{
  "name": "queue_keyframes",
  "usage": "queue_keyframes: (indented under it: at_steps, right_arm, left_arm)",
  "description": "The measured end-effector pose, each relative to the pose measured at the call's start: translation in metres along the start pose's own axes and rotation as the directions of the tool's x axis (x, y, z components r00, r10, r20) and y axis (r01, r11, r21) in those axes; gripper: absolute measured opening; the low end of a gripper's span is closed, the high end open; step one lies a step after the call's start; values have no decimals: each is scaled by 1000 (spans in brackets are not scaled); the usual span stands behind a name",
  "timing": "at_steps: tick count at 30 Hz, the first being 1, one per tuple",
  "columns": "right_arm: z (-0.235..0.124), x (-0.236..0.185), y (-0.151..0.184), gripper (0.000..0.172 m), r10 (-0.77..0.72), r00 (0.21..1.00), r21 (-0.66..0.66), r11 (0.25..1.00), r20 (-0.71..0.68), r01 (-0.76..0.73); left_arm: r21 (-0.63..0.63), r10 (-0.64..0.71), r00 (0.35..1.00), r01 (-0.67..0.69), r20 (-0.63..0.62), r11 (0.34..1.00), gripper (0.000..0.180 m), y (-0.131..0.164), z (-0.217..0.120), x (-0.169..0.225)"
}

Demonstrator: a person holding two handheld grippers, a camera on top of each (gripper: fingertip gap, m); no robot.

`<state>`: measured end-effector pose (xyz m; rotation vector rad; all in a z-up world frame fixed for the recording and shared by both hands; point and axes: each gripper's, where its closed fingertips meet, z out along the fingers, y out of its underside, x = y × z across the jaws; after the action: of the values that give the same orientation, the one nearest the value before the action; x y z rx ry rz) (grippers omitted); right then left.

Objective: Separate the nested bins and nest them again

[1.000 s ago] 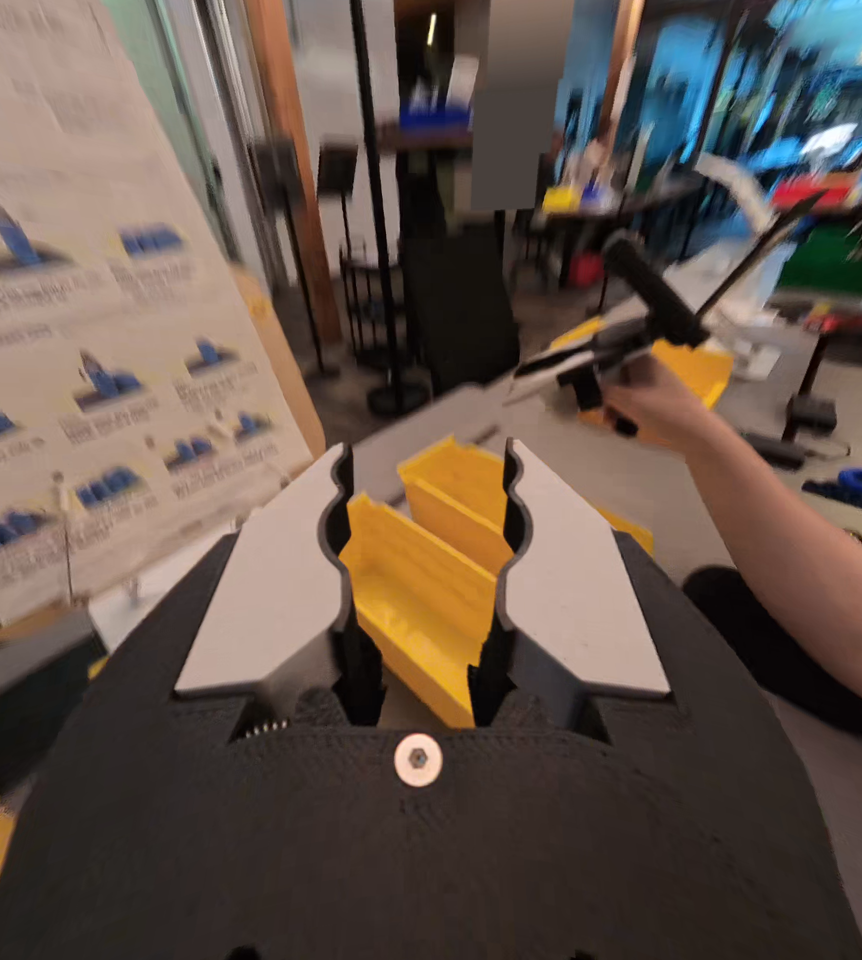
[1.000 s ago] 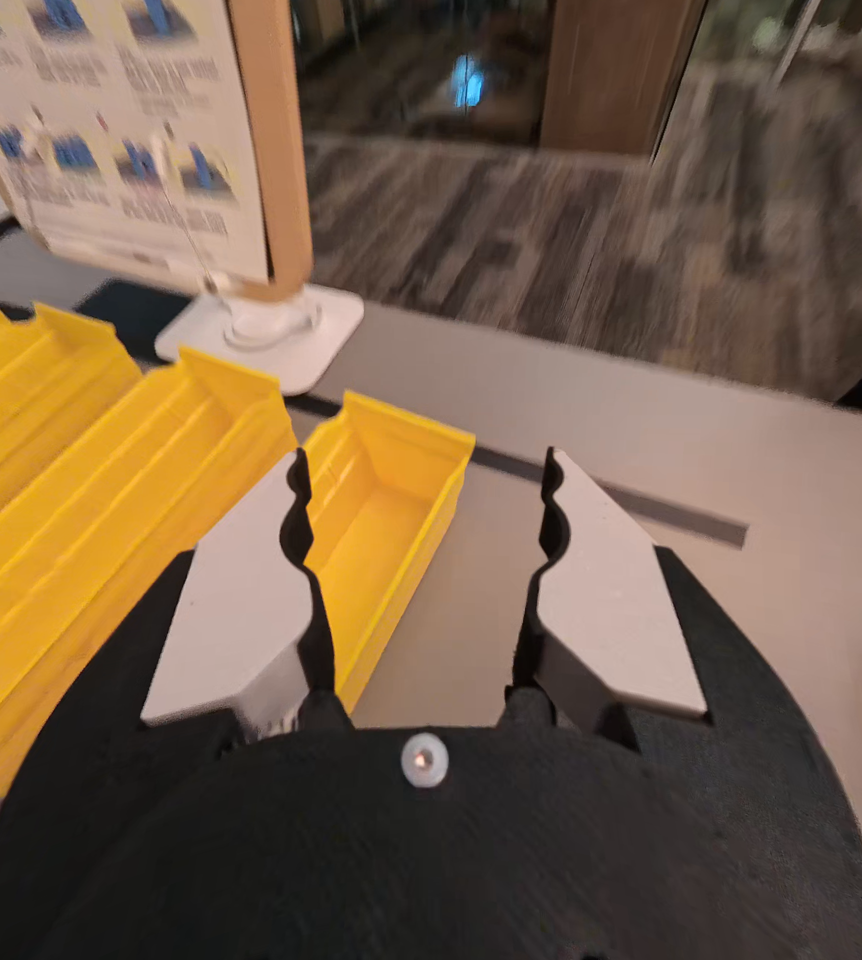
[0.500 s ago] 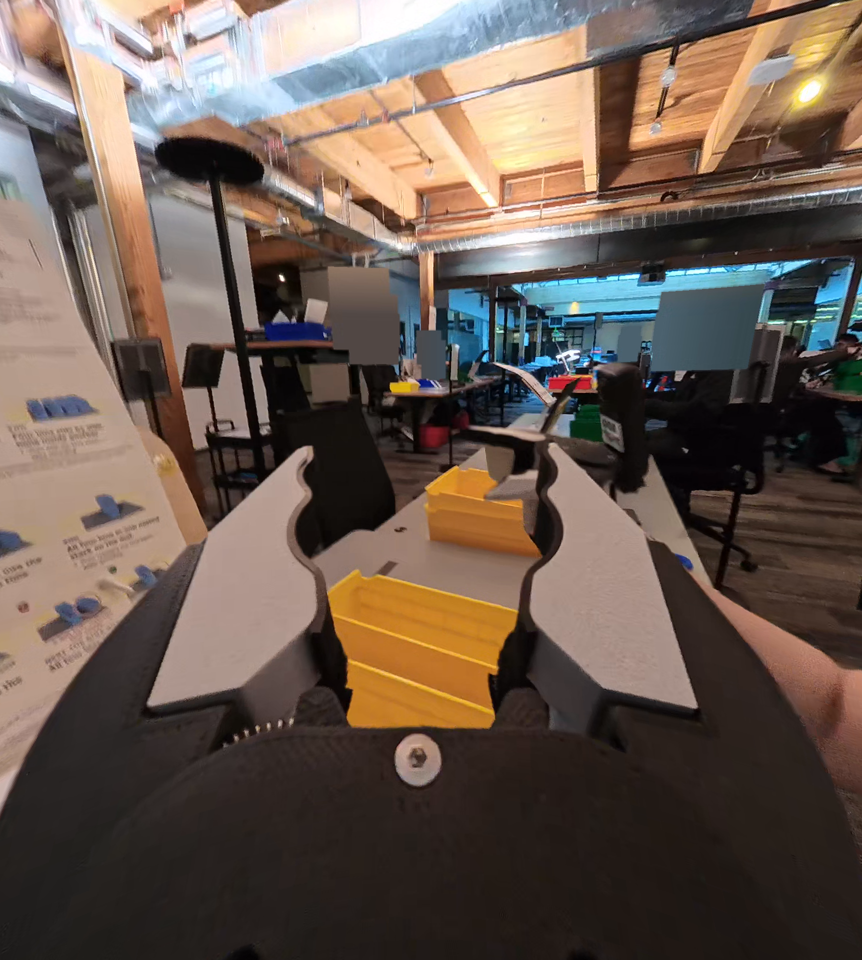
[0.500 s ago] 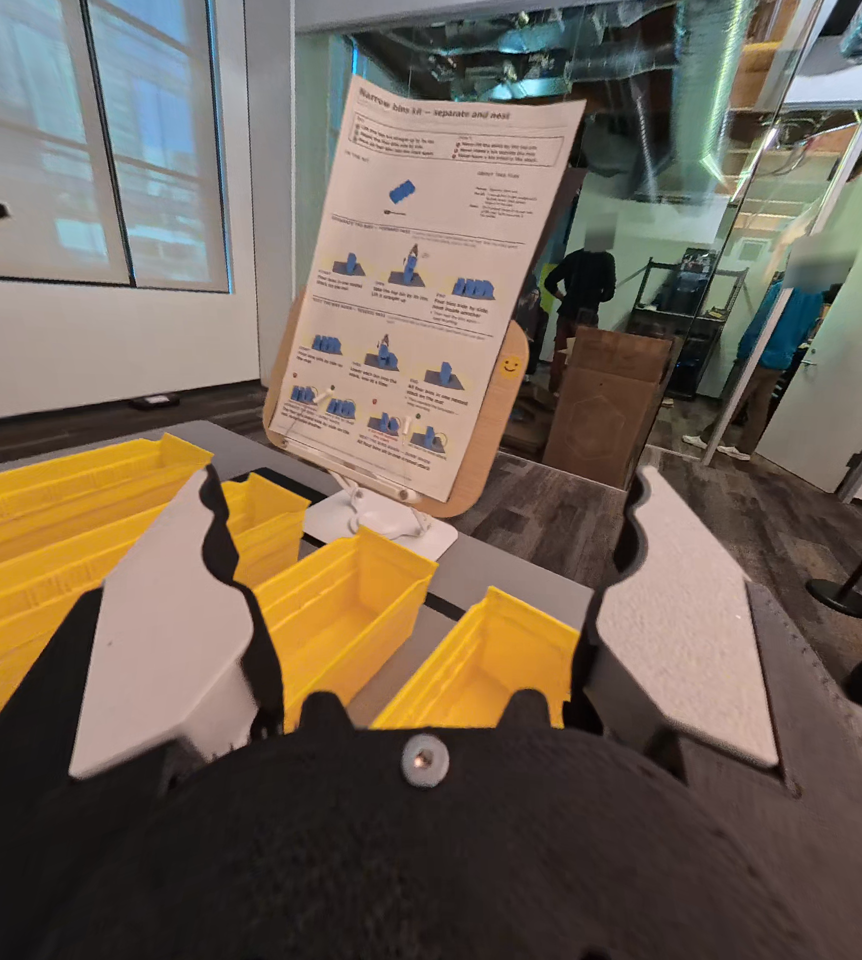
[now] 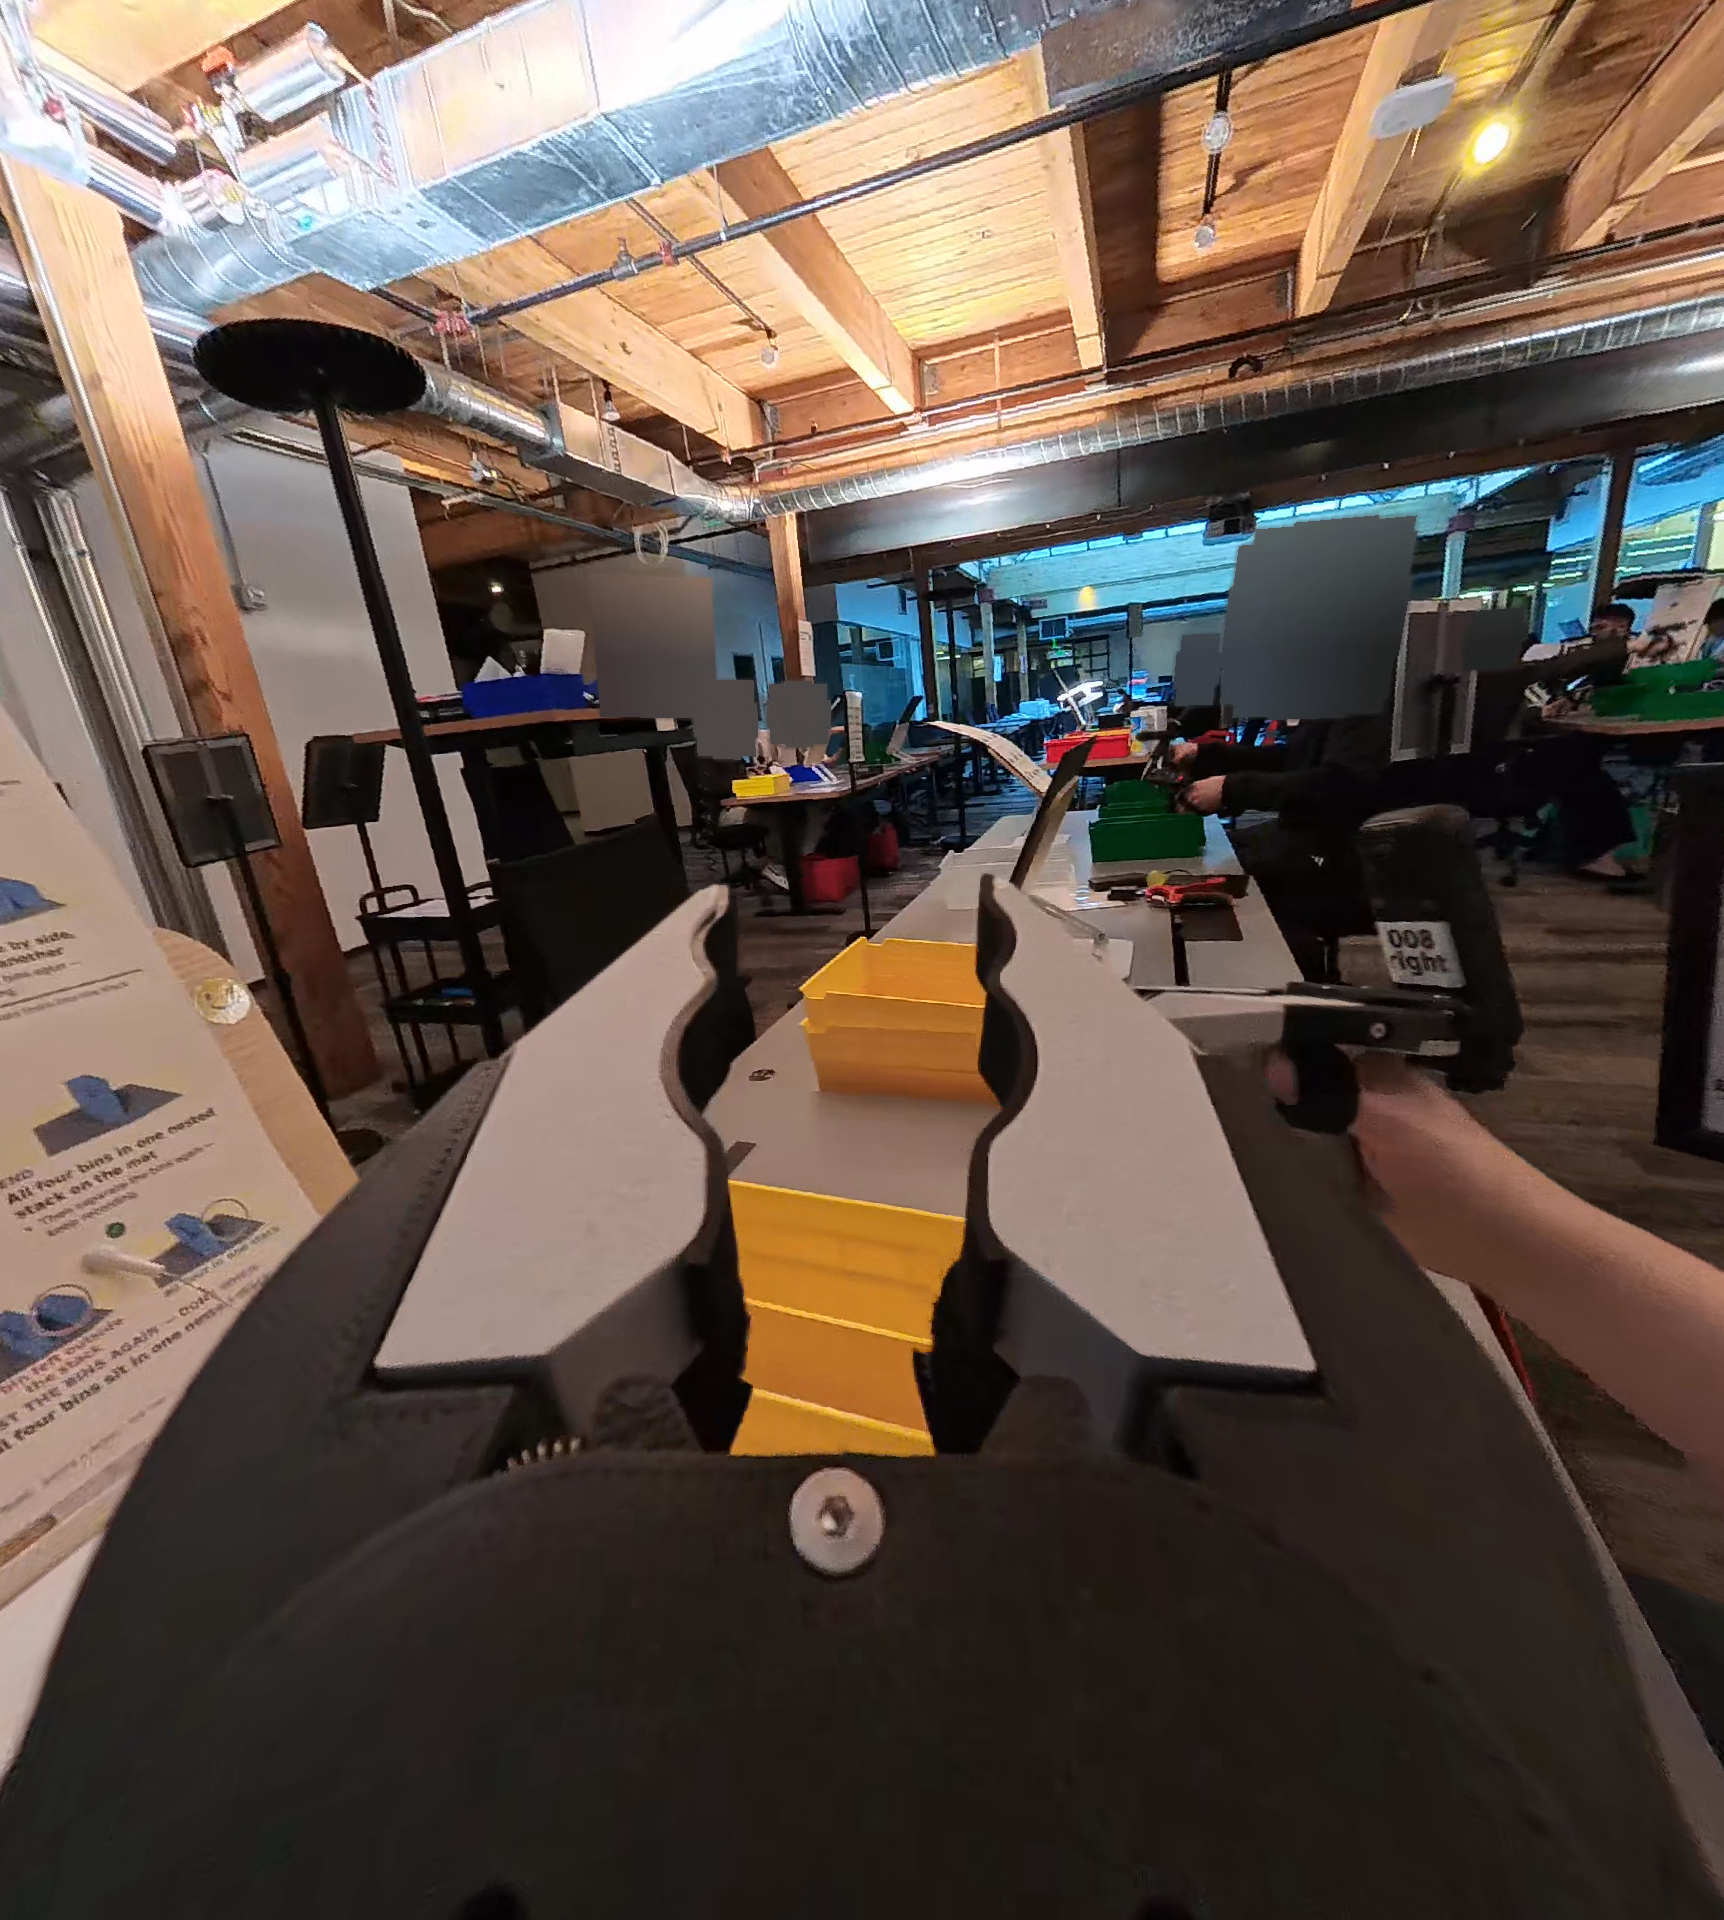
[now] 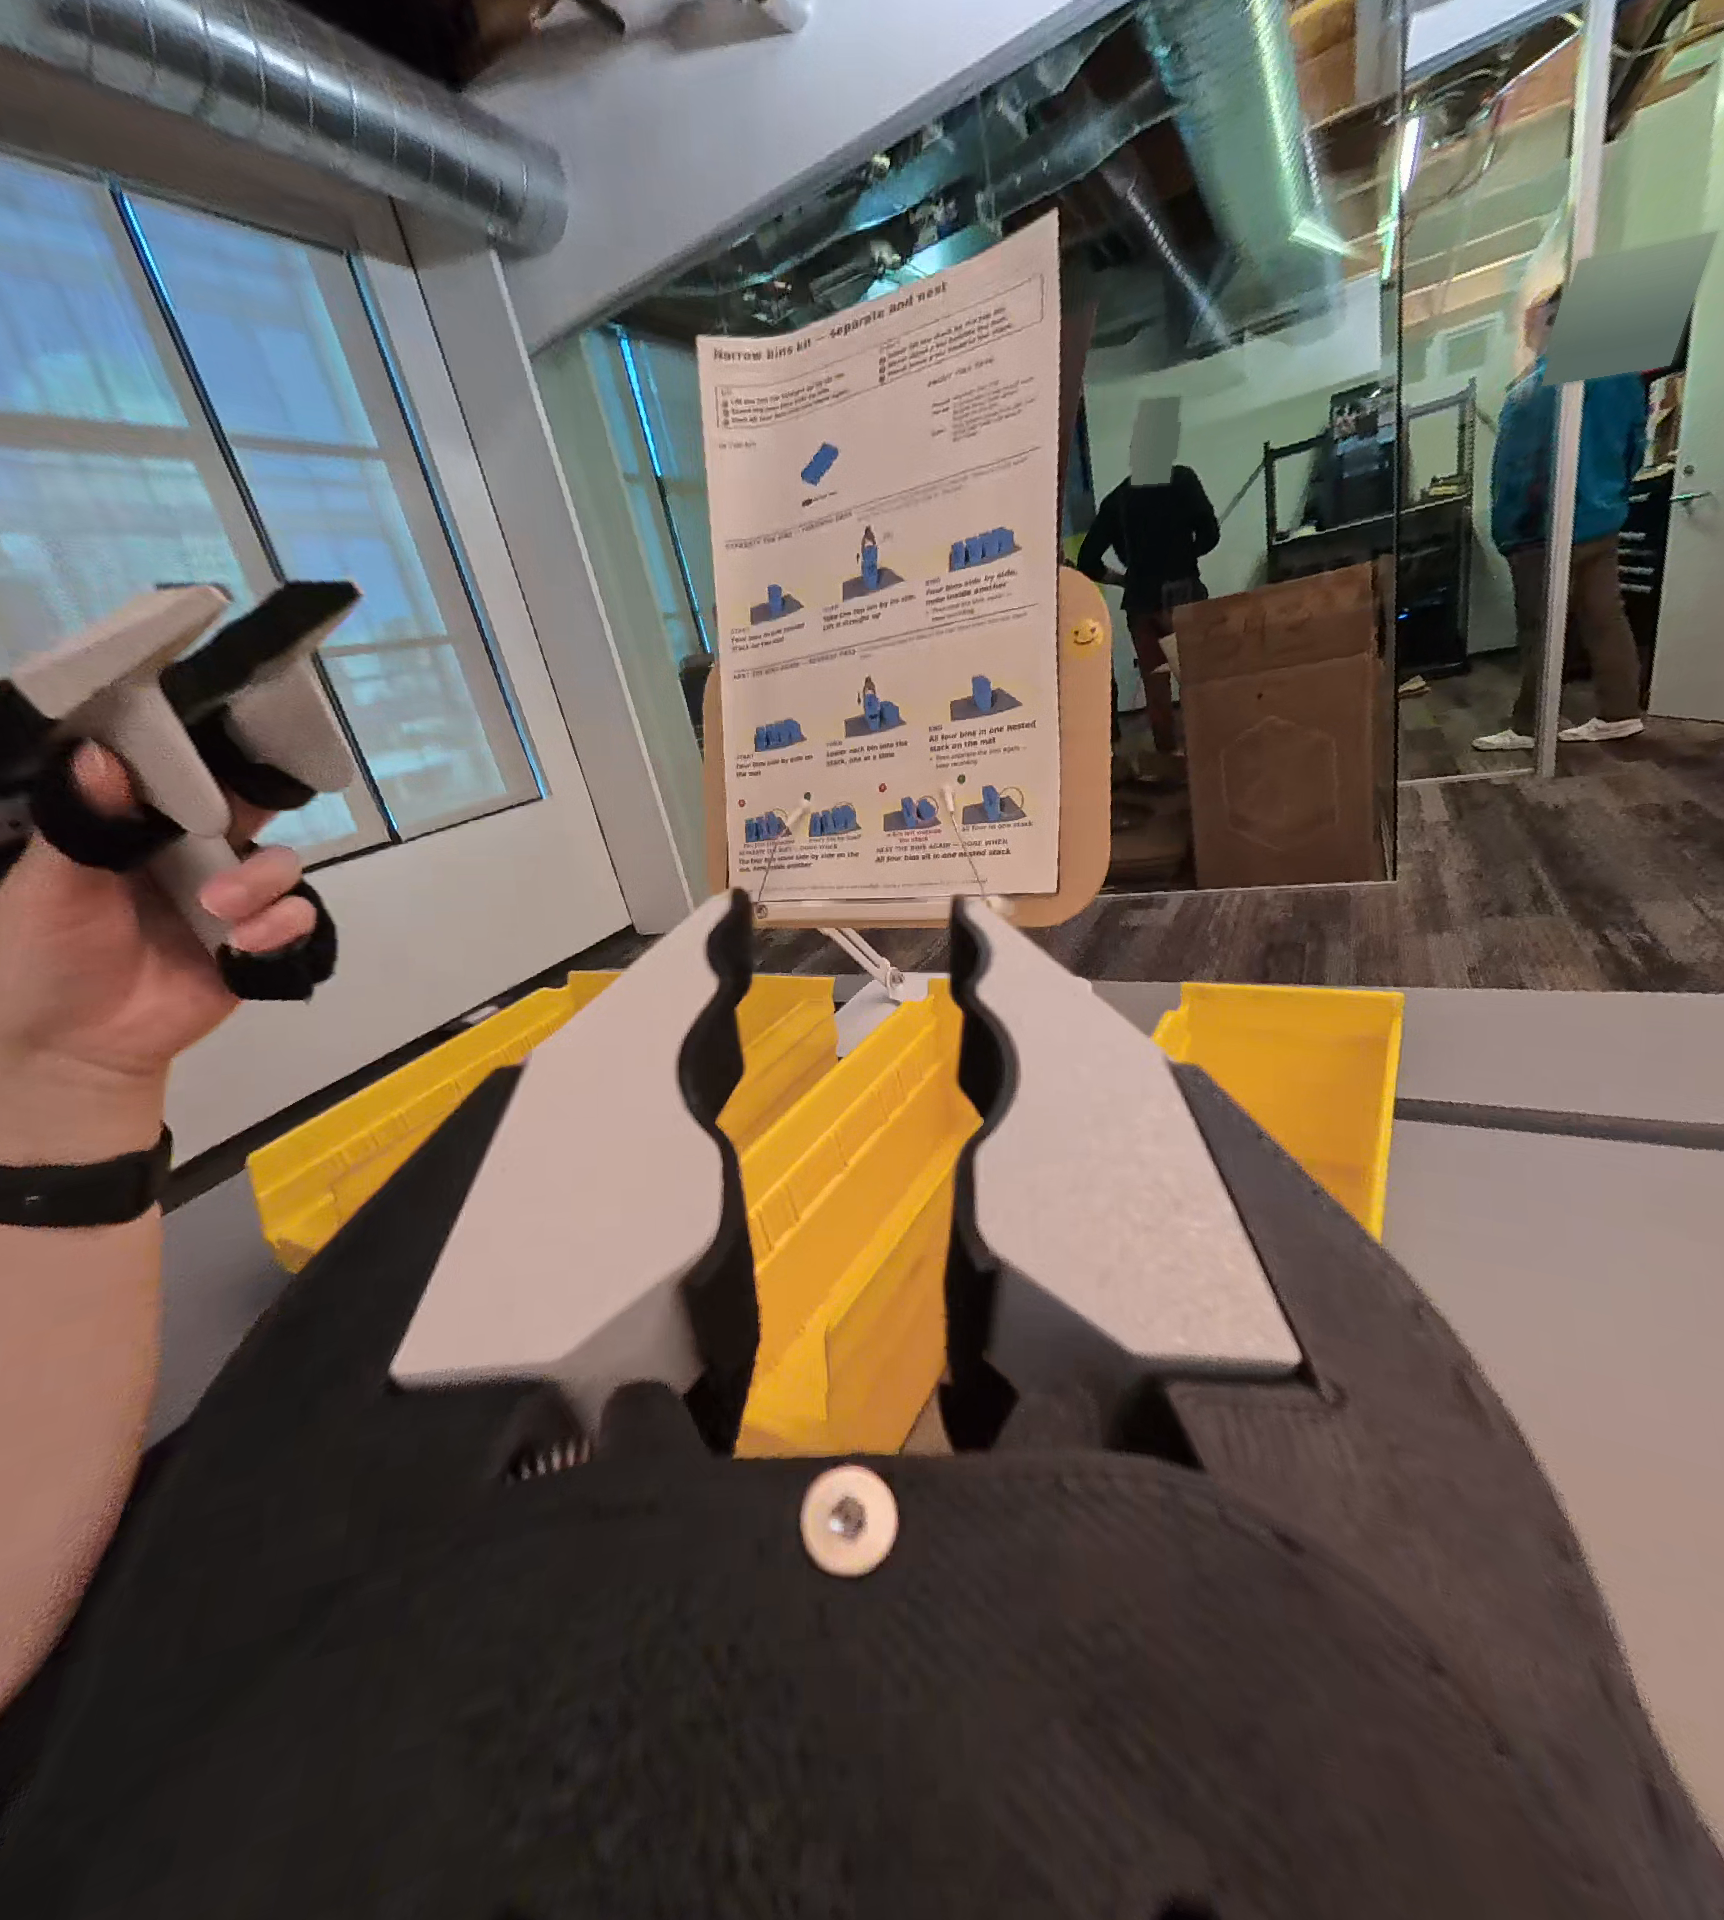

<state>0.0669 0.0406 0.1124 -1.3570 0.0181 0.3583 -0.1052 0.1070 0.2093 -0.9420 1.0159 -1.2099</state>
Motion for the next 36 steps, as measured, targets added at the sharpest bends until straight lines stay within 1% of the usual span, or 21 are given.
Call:
queue_keyframes:
  at_steps: [2, 3, 5, 8, 11, 13, 14, 18, 19, 20, 21, 22, 24, 25, 27, 30, 31, 33, 36]
  right_arm:
    - [-6, -6, 0, 10, -8, 1000, -23, 1000, 8, 8]
    - [-7, -8, 0, 0, -21, 1000, -38, 999, 6, 21]
    - [-7, -7, -1, 0, -46, 999, -61, 997, -23, 44]
    - [1, -12, 6, 0, -60, 998, -128, 990, -24, 56]
    - [14, -16, 21, 0, -62, 998, -237, 970, -26, 54]
    - [25, -16, 31, 5, -89, 995, -304, 950, -39, 73]
    - [32, -15, 36, 11, -103, 993, -341, 937, -55, 78]
    - [69, -15, 62, 50, -146, 986, -511, 856, -86, 82]
    - [80, -14, 69, 59, -165, 982, -548, 832, -94, 87]
    - [91, -11, 77, 69, -190, 976, -591, 802, -107, 92]
    - [101, -8, 86, 85, -215, 969, -639, 764, -121, 89]
    - [110, -6, 98, 97, -231, 964, -692, 718, -131, 79]
    - [126, -7, 122, 105, -230, 964, -780, 624, -132, 42]
    - [133, -9, 135, 109, -213, 966, -817, 576, -146, 4]
    - [142, -10, 158, 116, -190, 964, -880, 470, -185, -76]
    - [148, -4, 185, 130, -192, 951, -933, 315, -242, -174]
    - [151, -3, 192, 133, -179, 948, -937, 282, -263, -206]
    - [157, -3, 200, 134, -144, 942, -932, 250, -303, -262]
    - [161, 5, 204, 134, -164, 934, -932, 235, -317, -276]
  left_arm:
    - [-5, -2, 1000, 2, 3, 1000, 37, 1, 0, 0]
    - [-5, -2, 1000, 2, 2, 1000, 32, 1, -1, 0]
    - [0, -1, 1000, 1, 3, 1000, 19, 0, -3, 0]
    - [25, -10, 1000, 10, 4, 1000, 0, -4, -7, -2]
    - [13, -18, 1000, 18, 12, 1000, 0, -5, -12, -7]
    - [35, -11, 1000, 10, 25, 999, 0, -11, -17, -11]
    - [49, -13, 999, 11, 39, 999, 0, -14, -21, -14]
    - [56, -31, 998, 28, 56, 998, 0, -21, -34, -23]
    - [52, -33, 997, 29, 73, 998, 5, -21, -37, -27]
    - [51, -35, 994, 29, 106, 998, 19, -23, -41, -34]
    - [48, -33, 988, 26, 153, 998, 38, -23, -44, -43]
    - [43, -27, 979, 18, 203, 999, 54, -24, -48, -52]
    - [35, -10, 957, 0, 288, 999, 76, -25, -57, -67]
    - [32, -2, 950, -9, 313, 999, 81, -26, -60, -71]
    - [30, 2, 944, -13, 329, 999, 85, -28, -66, -74]
    - [41, -28, 949, 16, 315, 999, 92, -31, -71, -73]
    - [39, -37, 949, 26, 312, 999, 96, -30, -71, -73]
    - [21, -43, 949, 38, 312, 999, 100, -28, -72, -74]
    - [3, -42, 949, 43, 312, 999, 100, -24, -72, -77]
